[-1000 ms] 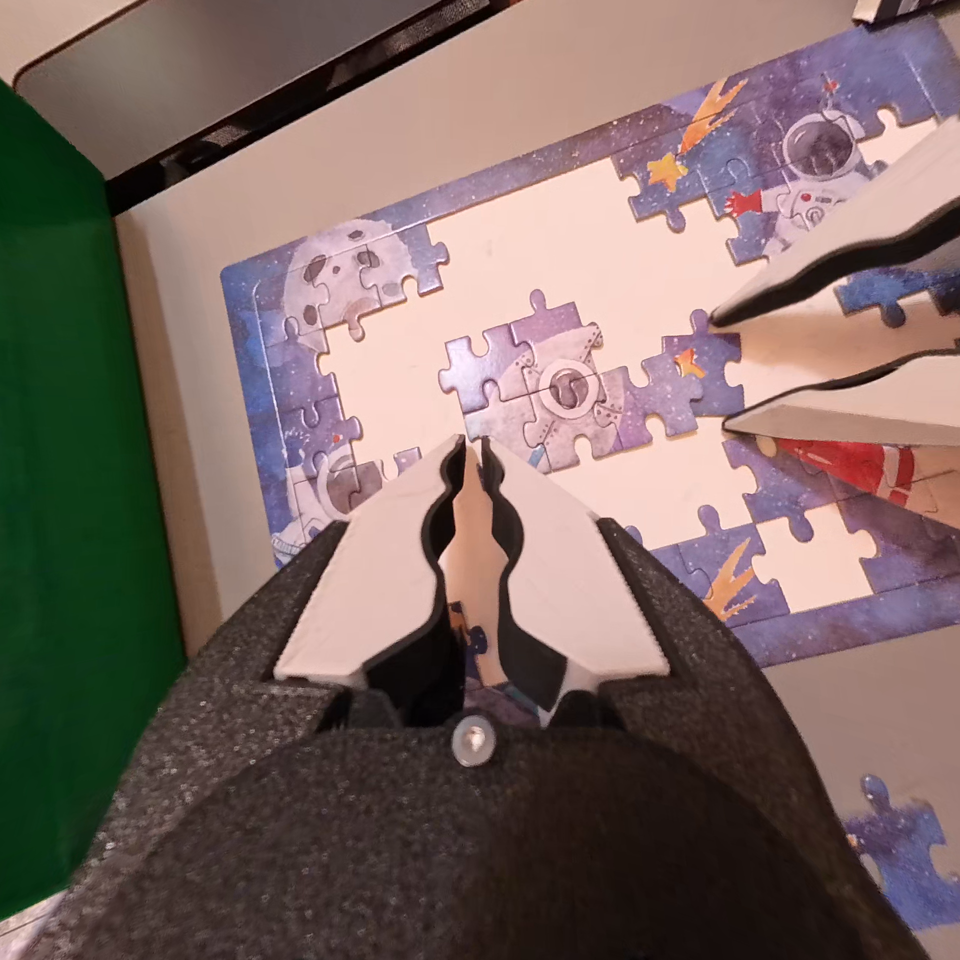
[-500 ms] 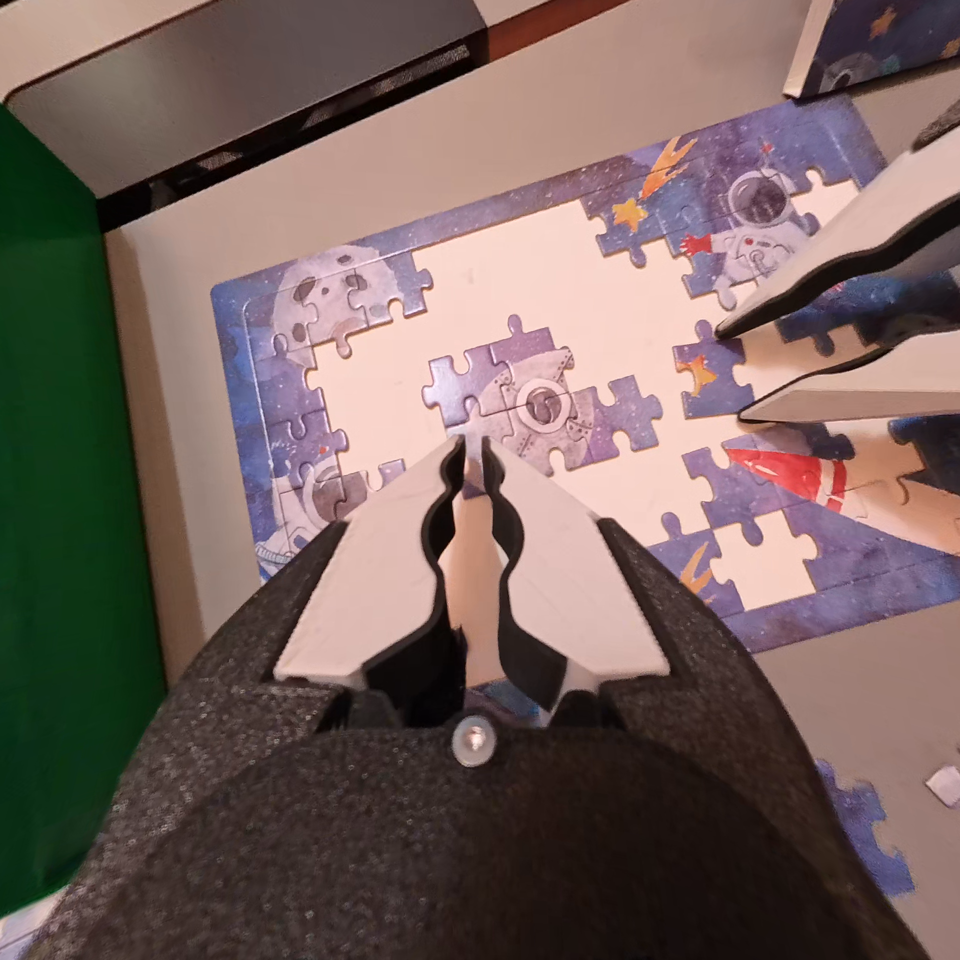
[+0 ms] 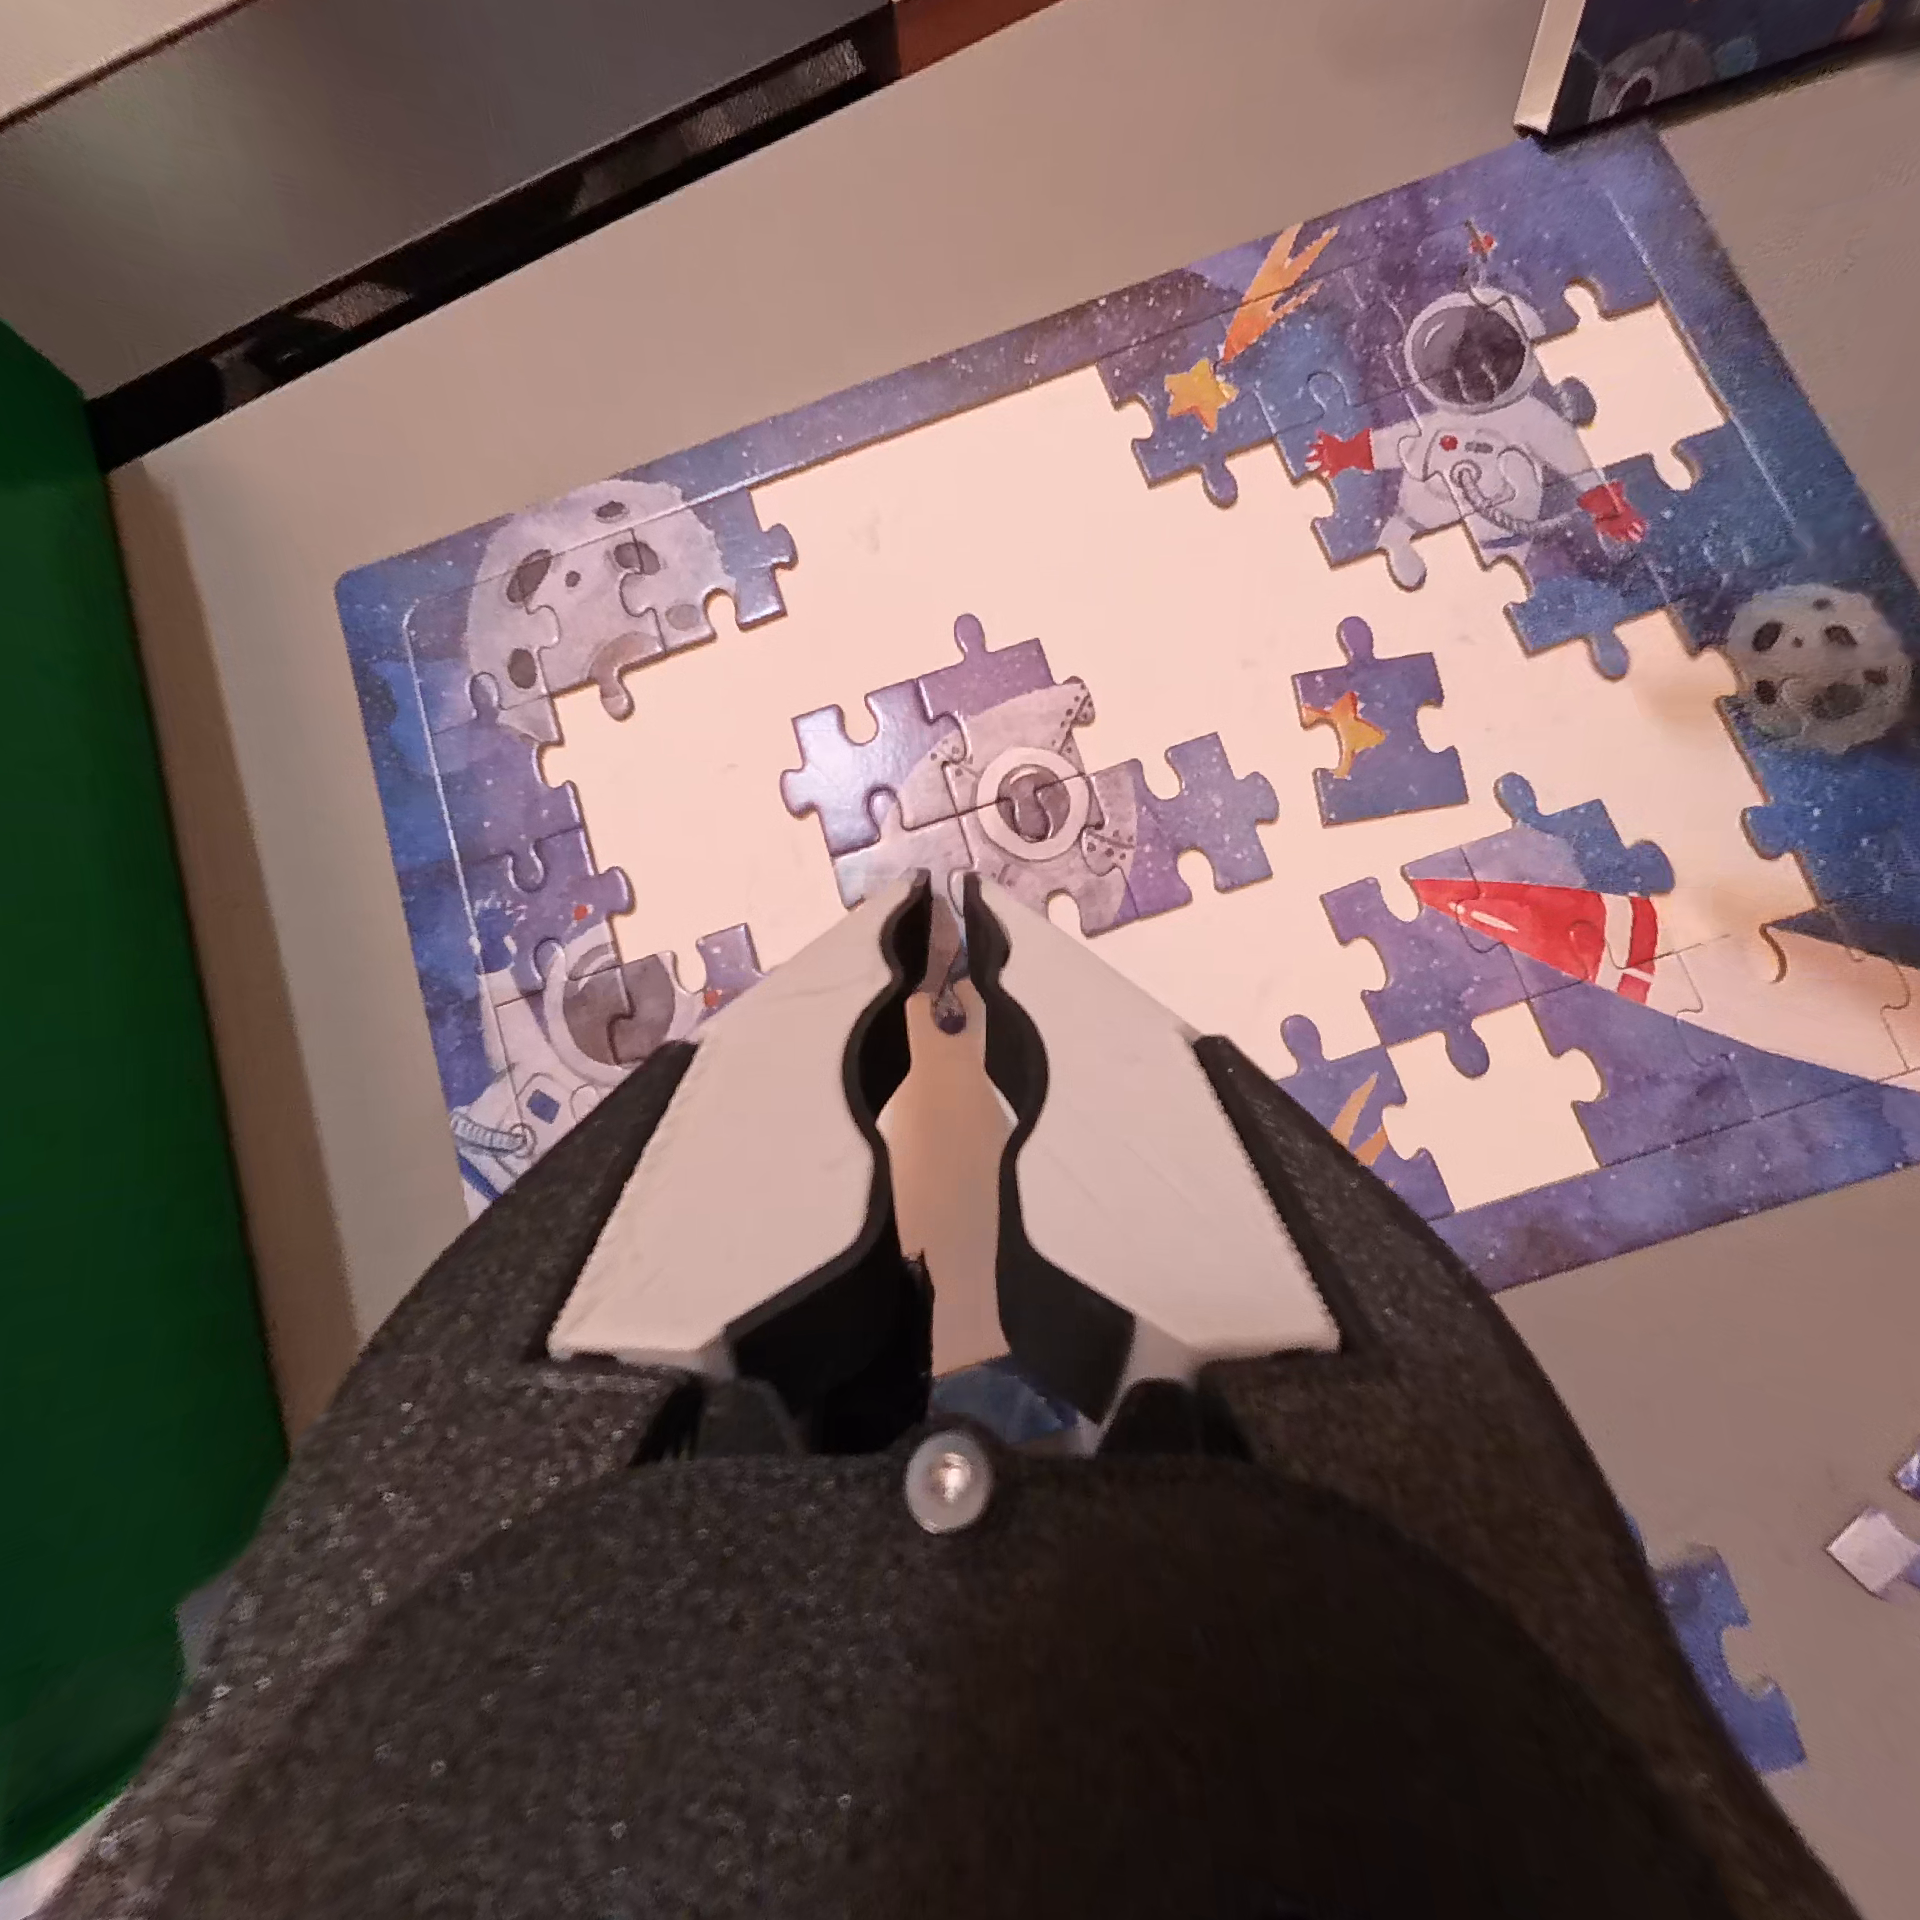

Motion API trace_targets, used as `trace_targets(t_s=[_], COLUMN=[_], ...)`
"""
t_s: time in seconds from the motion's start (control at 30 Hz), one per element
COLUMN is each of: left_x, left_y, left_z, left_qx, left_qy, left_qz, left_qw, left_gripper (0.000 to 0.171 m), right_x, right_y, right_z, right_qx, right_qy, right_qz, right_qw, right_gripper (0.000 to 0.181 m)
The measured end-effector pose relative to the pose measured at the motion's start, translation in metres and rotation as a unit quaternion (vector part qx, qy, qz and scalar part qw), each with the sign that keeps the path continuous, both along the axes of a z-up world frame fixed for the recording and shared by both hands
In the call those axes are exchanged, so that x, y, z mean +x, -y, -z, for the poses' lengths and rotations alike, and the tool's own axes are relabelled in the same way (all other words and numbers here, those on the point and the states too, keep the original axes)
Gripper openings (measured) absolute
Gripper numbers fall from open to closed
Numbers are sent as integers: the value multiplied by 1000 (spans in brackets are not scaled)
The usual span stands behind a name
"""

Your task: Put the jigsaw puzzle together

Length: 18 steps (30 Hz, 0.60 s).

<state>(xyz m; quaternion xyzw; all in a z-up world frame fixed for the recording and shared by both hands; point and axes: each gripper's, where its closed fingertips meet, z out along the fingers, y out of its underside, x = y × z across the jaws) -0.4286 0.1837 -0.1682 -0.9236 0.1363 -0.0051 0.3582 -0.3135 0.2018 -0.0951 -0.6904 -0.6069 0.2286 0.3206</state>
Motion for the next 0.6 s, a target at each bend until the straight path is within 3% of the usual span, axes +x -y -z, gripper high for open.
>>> trace_targets(t_s=[0.1,0.17,0.23,0.3,0.4,0.6], left_x=[-2,-4,-4,-3,-6,-4], left_y=[-2,-2,-1,-1,1,16], left_z=[-8,-13,-15,-15,-18,-61], left_qx=[16,25,28,26,18,47], left_qy=[-1,-8,-13,-14,-11,28], left_qz=[-7,-8,-8,-8,-25,-28], left_qw=[1000,1000,1000,1000,999,998], left_gripper=[6,6,6,6,5,9], right_x=[39,84,136,185,247,330], right_y=[6,18,25,35,47,93], right_z=[-69,-107,-132,-134,-94,41], right_qx=[21,19,50,50,28,-104], right_qy=[11,31,48,58,85,95], right_qz=[18,47,92,131,178,259], right_qw=[1000,998,993,989,980,955], right_gripper=[29,34,34,34,34,37])
